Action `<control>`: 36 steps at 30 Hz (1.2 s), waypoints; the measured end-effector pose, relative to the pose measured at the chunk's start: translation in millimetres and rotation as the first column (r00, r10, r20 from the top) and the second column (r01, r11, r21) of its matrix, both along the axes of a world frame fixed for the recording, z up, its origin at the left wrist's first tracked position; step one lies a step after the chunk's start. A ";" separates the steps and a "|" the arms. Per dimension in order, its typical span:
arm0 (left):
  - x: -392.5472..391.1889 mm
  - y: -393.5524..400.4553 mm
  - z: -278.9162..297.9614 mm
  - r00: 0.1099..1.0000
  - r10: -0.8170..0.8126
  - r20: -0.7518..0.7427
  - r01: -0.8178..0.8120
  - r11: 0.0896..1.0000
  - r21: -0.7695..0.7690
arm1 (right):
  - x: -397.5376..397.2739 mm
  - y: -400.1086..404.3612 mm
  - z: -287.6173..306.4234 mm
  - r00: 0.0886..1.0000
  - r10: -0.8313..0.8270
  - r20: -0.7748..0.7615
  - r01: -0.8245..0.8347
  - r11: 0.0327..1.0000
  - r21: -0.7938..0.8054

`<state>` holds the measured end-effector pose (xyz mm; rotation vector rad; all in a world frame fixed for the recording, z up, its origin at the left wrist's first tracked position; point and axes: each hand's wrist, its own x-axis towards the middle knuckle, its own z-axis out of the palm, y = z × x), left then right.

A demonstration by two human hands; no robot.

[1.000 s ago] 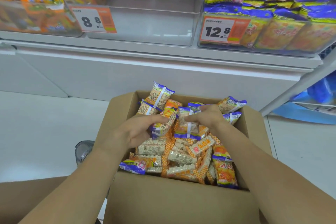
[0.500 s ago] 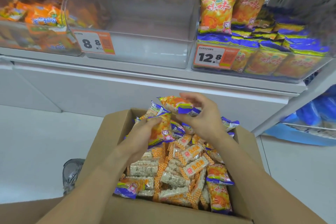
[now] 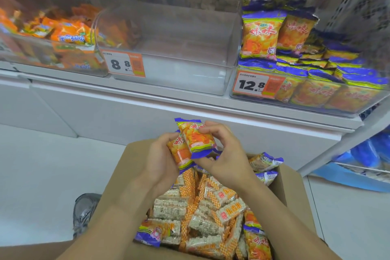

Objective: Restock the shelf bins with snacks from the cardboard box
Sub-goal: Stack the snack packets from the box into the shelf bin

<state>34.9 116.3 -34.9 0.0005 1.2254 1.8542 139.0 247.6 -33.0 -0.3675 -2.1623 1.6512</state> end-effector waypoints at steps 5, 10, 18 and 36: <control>3.6 -2.6 17.2 0.998 -0.032 -0.057 0.034 0.999 0.042 | -0.1 5.6 -0.5 0.986 0.165 0.012 -0.164 0.985 -0.059; 9.9 2.4 15.4 0.987 -0.002 -0.161 -0.006 0.999 -0.050 | -6.9 2.7 4.1 0.996 0.086 -0.031 -0.090 0.980 -0.178; 18.7 10.3 18.4 0.985 -0.048 -0.165 0.031 0.994 -0.105 | 9.5 10.4 14.8 0.922 0.224 0.316 -0.078 0.906 -0.416; 33.0 72.5 89.9 0.493 -0.446 -0.747 0.354 0.887 -0.296 | 68.9 102.9 72.1 0.993 0.114 0.033 -0.092 0.914 -0.395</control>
